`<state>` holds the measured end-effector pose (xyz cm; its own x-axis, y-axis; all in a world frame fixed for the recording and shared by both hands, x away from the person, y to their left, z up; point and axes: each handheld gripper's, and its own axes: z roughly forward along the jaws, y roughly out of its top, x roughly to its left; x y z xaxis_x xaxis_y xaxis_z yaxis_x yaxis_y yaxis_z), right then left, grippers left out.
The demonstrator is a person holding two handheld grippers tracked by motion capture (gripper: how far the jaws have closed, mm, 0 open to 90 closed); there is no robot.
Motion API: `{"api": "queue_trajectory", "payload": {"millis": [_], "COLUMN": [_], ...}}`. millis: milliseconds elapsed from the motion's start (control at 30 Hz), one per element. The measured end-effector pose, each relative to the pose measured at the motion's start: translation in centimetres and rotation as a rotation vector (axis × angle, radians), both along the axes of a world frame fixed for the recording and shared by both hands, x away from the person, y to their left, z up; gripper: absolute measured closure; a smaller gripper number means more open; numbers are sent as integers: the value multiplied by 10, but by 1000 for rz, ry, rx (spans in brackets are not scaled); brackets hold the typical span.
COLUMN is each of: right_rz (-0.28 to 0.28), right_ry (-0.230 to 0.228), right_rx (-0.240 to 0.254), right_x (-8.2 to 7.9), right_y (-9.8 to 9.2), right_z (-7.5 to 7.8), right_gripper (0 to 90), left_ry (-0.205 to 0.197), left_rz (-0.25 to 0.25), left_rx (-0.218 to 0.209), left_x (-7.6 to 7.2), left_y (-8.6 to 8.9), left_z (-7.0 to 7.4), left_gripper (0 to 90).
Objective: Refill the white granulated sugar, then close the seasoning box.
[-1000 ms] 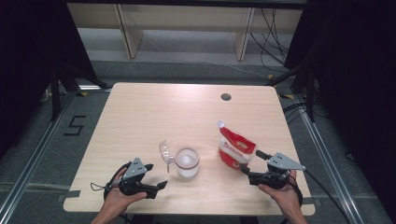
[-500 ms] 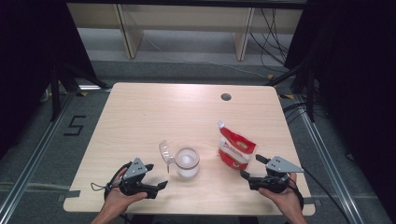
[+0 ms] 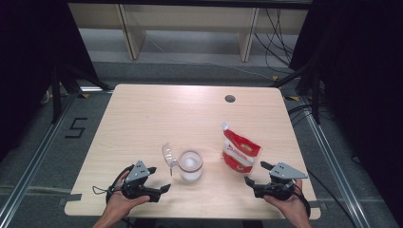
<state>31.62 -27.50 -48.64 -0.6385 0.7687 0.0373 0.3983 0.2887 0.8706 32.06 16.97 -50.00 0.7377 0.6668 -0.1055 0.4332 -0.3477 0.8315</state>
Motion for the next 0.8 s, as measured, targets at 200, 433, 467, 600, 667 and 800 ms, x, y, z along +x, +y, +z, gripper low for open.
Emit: {"api": "queue_trajectory", "payload": {"millis": [200, 433, 467, 600, 667, 800], "right_rz": [19, 26, 30, 29, 26, 35], "right_ry": [-6, 23, -3, 21, 51, 47], "right_rx": [-39, -66, -77, -81, -66, -88], "right_x": [-2, -7, -6, -9, -12, -11], "right_y": [-2, -3, -4, -3, -1, -3], "right_z": [-2, -3, -3, -3, -5, -6], "right_gripper": [155, 155, 155, 155, 156, 156], "left_ry": [0, 1, -1, -2, 1, -5], "left_rz": [8, 12, 13, 9, 9, 5], "left_rx": [-15, 0, -1, -1, -1, -6], "left_x": [-1, -1, -1, 0, 0, -1], "left_y": [0, 0, 0, 1, 0, 0], "left_z": [-1, 0, 0, 0, 0, 0], "left_gripper": [158, 158, 158, 158, 158, 158]}}
